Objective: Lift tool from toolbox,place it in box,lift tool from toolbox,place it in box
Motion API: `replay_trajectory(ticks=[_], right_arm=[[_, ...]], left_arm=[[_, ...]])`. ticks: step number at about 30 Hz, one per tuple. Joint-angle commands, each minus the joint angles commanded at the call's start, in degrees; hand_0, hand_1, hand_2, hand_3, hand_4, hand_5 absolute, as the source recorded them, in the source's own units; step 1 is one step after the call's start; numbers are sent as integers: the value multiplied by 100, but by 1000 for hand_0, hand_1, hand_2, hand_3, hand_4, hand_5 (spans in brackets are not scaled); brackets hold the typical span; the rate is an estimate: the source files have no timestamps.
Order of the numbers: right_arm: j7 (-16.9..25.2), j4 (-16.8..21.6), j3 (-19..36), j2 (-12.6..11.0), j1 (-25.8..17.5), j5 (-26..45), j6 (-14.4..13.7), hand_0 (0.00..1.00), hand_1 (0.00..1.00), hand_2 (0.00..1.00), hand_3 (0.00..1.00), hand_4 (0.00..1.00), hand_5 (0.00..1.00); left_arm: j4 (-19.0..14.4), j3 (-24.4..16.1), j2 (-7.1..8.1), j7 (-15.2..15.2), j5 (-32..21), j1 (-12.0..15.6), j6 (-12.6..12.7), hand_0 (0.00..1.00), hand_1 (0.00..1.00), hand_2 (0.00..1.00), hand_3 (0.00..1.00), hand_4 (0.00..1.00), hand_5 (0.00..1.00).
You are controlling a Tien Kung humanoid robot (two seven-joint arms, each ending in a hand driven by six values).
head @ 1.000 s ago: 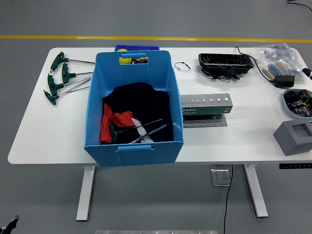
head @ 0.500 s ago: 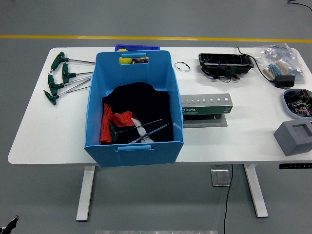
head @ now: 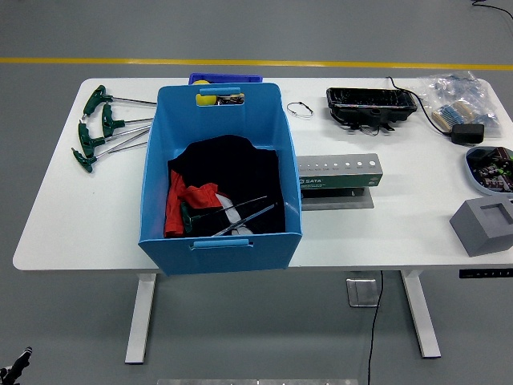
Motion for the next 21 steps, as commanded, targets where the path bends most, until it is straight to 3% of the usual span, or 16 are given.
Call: replay_trajectory(ticks=[2,11,21], right_arm=[[-25,31,-1,-53,51,-55,54,756,770,820,872,998,981],[-144,67,-129,-158,197,-118,130,771,785,831,867,998,993],[-199,-22,-443,-255,653,-120,178,773,791,834,869,998,998]], left_arm=[[0,-81,-6,36,35,5,32,883,895,905,738,691,756],[0,-56,6,69,25,-50,52,882,895,906,739,691,756],[0,66,-51,39,-212,-176,40,881,896,908,735,691,752]])
